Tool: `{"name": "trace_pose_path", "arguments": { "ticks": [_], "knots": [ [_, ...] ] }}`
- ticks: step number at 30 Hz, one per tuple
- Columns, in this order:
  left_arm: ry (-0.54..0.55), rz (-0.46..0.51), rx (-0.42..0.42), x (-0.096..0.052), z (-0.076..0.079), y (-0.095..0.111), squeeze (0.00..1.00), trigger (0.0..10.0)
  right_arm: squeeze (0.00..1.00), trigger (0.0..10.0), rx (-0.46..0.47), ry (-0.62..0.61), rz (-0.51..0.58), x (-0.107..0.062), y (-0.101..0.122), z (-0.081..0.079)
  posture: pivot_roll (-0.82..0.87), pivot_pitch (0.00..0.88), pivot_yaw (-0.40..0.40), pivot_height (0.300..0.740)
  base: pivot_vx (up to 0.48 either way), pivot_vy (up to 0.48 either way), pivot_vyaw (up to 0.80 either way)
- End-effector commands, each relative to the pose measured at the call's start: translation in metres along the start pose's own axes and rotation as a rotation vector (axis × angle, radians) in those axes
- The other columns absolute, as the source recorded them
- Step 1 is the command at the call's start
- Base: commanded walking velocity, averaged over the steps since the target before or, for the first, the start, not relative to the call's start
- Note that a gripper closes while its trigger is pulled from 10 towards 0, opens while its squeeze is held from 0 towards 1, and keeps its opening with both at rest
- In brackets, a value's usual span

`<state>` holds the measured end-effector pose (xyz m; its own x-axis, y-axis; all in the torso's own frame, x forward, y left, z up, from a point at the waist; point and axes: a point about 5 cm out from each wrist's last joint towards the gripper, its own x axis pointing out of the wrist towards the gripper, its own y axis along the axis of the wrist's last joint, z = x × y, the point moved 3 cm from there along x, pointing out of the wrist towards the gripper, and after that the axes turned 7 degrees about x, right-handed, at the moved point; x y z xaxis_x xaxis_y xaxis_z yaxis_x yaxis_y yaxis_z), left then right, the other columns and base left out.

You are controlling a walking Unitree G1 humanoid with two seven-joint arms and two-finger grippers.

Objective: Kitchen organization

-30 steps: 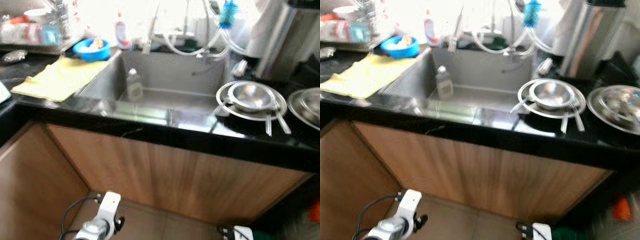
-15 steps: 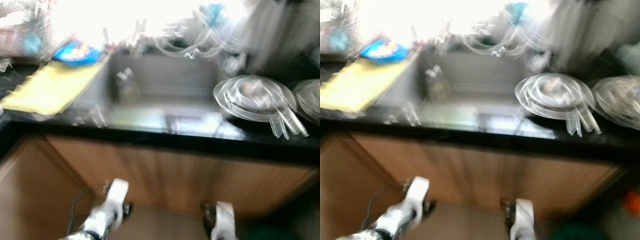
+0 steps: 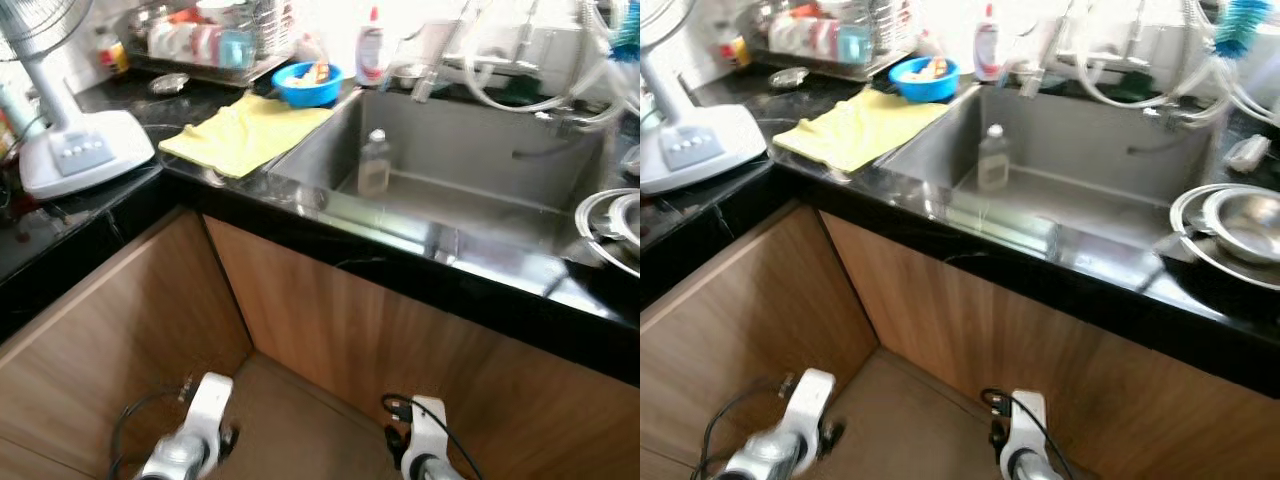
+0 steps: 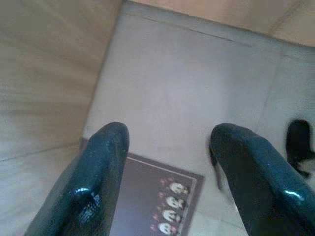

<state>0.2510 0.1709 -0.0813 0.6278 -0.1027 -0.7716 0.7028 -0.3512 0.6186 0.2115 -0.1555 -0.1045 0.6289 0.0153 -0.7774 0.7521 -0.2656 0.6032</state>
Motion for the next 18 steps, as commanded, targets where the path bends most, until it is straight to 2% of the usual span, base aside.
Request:
{"name": "trace_pose_path", "arguments": {
  "ticks": [1, 3, 6, 7, 13, 18],
  "knots": [
    [0.01, 0.04, 0.012, 0.001, -0.003, 0.014, 0.0, 10.0, 0.0, 10.0, 0.018, -0.008, -0.013, -0.002, -0.007, 0.005, -0.07, 0.0, 0.094, 0.74, 0.0, 0.0, 0.0],
    [0.012, 0.045, 0.011, 0.001, -0.003, 0.015, 0.0, 10.0, 0.0, 10.0, 0.018, -0.013, -0.016, -0.002, -0.008, 0.007, -0.07, 0.0, 0.094, 0.74, 0.0, 0.0, 0.0],
    [0.012, 0.043, 0.014, 0.001, -0.003, 0.015, 0.0, 10.0, 0.0, 10.0, 0.011, -0.004, -0.006, 0.001, 0.001, -0.006, -0.07, 0.0, 0.094, 0.74, 0.0, 0.0, 0.0],
    [0.012, 0.043, 0.014, 0.001, -0.003, 0.015, 0.0, 10.0, 0.0, 10.0, 0.011, -0.004, -0.006, 0.001, 0.001, -0.006, -0.07, 0.0, 0.094, 0.74, 0.0, 0.0, 0.0],
    [0.011, 0.044, 0.011, 0.002, -0.002, 0.015, 0.0, 10.0, 0.0, 10.0, 0.01, -0.011, -0.008, 0.0, -0.002, 0.003, -0.07, 0.0, 0.092, 0.74, 0.0, 0.0, 0.0],
    [0.011, 0.049, 0.006, 0.002, -0.002, 0.016, 0.0, 10.0, 0.0, 10.0, 0.01, -0.024, -0.013, -0.004, -0.009, 0.016, -0.08, 0.0, 0.091, 0.74, 0.0, 0.0, 0.0]
  ]
}}
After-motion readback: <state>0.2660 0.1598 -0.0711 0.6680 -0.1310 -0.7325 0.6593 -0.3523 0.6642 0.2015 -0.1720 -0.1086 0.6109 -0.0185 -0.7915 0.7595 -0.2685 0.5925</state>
